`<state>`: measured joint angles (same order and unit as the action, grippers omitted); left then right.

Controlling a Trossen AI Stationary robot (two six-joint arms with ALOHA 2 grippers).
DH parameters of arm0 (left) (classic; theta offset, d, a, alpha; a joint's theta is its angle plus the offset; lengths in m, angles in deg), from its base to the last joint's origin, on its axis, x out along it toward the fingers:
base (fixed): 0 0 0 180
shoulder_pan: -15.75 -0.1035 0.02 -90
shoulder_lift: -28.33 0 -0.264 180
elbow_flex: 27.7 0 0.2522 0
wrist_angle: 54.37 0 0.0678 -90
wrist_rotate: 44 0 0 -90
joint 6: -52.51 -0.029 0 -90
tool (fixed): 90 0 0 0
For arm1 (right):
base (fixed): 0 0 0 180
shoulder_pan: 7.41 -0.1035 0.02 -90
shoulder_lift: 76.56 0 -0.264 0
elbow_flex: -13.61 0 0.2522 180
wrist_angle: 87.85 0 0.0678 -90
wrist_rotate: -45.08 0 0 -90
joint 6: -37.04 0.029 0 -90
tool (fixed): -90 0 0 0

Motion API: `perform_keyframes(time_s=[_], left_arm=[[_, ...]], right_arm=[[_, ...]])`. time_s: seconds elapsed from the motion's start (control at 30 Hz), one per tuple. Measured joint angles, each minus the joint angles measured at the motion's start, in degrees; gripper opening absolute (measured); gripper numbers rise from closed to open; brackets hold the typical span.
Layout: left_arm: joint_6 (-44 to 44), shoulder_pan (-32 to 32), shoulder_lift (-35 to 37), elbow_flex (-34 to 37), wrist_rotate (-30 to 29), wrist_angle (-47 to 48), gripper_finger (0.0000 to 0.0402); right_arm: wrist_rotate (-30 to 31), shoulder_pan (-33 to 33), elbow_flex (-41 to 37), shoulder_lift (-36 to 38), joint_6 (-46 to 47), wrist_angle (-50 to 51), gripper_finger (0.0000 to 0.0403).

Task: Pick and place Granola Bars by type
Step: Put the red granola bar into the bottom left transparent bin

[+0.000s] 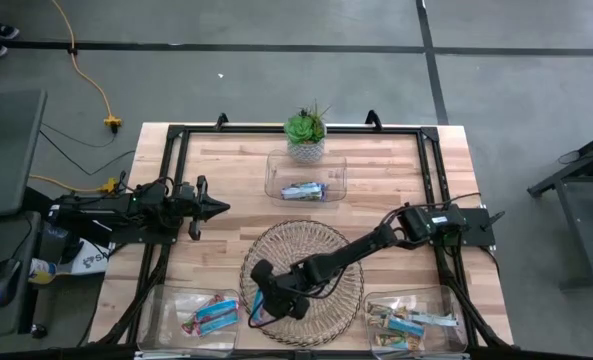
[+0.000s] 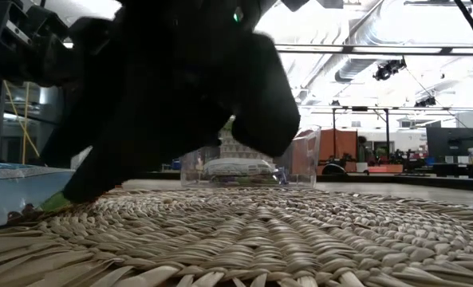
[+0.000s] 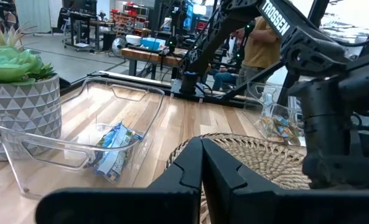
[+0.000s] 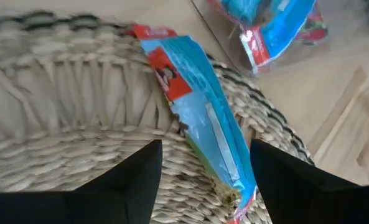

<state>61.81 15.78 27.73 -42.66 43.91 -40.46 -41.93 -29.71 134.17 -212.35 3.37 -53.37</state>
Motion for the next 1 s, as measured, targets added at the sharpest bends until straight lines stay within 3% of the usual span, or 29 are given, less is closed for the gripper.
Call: perform_keyframes(time_s=[0.5, 1.0], left_arm=[[0.01, 0.0, 0.0, -0.01, 0.0, 0.0, 0.0001], [0.0, 0.0, 0.0, -0.01, 0.0, 0.0, 0.0001]], right_arm=[[2.03, 0.02, -0.87, 0.0, 0.15, -3.03, 0.0227], [-0.22, 1.45, -0.85, 0.0, 0.83, -3.98, 0.0205]])
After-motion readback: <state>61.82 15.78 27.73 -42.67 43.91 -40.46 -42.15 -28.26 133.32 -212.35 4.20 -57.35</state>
